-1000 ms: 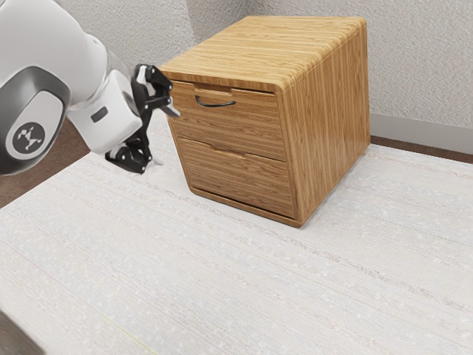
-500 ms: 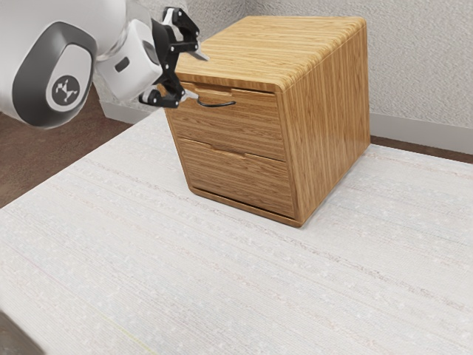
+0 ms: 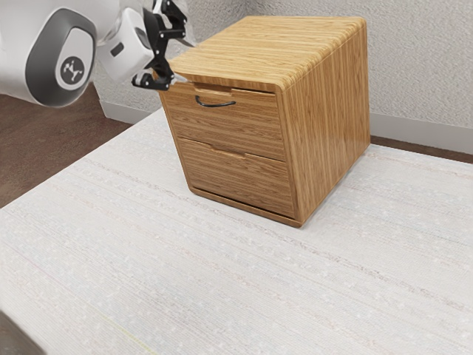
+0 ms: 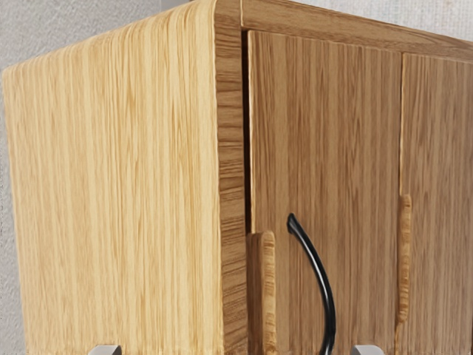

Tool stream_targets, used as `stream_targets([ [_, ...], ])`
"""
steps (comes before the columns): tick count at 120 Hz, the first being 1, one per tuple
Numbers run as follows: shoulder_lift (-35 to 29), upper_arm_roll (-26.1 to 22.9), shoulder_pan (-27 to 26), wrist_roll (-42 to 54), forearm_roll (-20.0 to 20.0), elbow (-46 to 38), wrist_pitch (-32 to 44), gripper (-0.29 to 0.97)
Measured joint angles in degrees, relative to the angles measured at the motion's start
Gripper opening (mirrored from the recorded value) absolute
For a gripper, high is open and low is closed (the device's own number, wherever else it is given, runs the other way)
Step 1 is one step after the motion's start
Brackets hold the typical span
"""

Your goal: Pull the drawer handle with one arm to open the drawer

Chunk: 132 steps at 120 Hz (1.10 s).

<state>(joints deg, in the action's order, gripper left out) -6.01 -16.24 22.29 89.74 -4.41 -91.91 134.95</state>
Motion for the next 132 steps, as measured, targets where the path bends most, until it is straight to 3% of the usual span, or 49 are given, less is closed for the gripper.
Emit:
stream_targets([
  [132, 5.64, 1.04, 1.11, 2.3, 0.12, -1.79, 0.04, 0.38],
])
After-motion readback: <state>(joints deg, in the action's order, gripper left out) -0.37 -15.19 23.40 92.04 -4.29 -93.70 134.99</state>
